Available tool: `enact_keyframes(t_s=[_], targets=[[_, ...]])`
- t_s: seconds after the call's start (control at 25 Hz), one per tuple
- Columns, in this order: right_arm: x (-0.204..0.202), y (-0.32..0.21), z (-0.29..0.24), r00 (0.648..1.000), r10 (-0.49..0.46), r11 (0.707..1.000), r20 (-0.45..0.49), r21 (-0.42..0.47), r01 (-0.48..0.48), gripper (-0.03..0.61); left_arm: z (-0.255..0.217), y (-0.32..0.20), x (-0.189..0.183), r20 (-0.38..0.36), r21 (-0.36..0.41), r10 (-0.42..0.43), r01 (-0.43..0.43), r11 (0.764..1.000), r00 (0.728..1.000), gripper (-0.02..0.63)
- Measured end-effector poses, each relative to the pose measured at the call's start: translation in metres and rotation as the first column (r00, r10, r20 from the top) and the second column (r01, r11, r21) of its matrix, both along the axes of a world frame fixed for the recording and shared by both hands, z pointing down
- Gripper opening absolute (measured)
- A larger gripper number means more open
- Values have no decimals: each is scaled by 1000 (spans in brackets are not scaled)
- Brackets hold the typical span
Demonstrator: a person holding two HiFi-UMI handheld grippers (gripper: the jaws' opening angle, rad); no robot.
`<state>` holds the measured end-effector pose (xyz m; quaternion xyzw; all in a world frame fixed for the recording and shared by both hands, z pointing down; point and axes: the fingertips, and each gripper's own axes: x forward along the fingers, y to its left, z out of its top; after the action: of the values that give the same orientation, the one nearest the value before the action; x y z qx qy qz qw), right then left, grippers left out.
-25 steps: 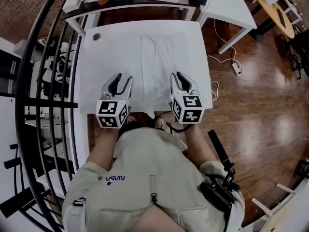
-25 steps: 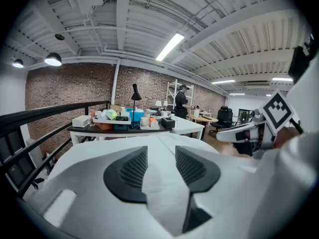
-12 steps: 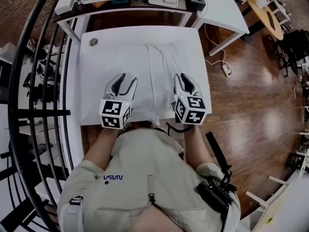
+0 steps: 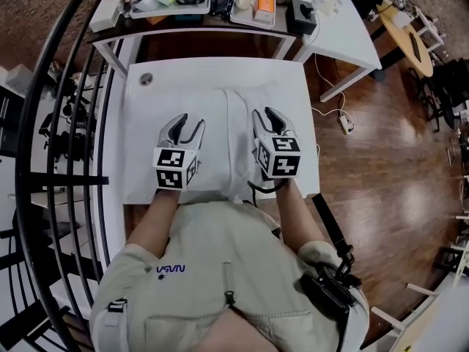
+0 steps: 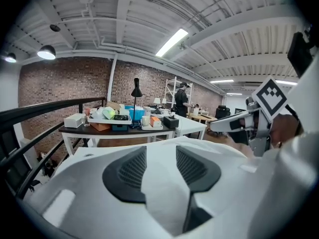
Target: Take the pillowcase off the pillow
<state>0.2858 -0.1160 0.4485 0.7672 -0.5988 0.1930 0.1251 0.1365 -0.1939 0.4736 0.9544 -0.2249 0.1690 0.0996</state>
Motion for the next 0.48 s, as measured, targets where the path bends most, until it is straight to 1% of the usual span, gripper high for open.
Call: enact_keyframes(t_s=[0.16, 0.28, 0.4, 0.48], targets=[[11, -32, 14, 998, -64, 995, 4, -70, 64, 144, 4, -20, 20, 38, -11, -21, 21, 1000, 999, 175], [11, -53, 34, 994, -109, 984, 22, -139, 111, 163, 10, -33, 35, 93, -19, -3, 5, 1000, 996, 187], [15, -66, 55, 992, -126, 969, 28, -209, 130, 174, 28, -36, 51, 181, -49, 50, -42, 998, 982, 267], [15, -70, 72, 990, -132, 953, 42, -270, 138, 184, 45, -35, 54, 243, -77, 79, -61, 995, 967, 279]])
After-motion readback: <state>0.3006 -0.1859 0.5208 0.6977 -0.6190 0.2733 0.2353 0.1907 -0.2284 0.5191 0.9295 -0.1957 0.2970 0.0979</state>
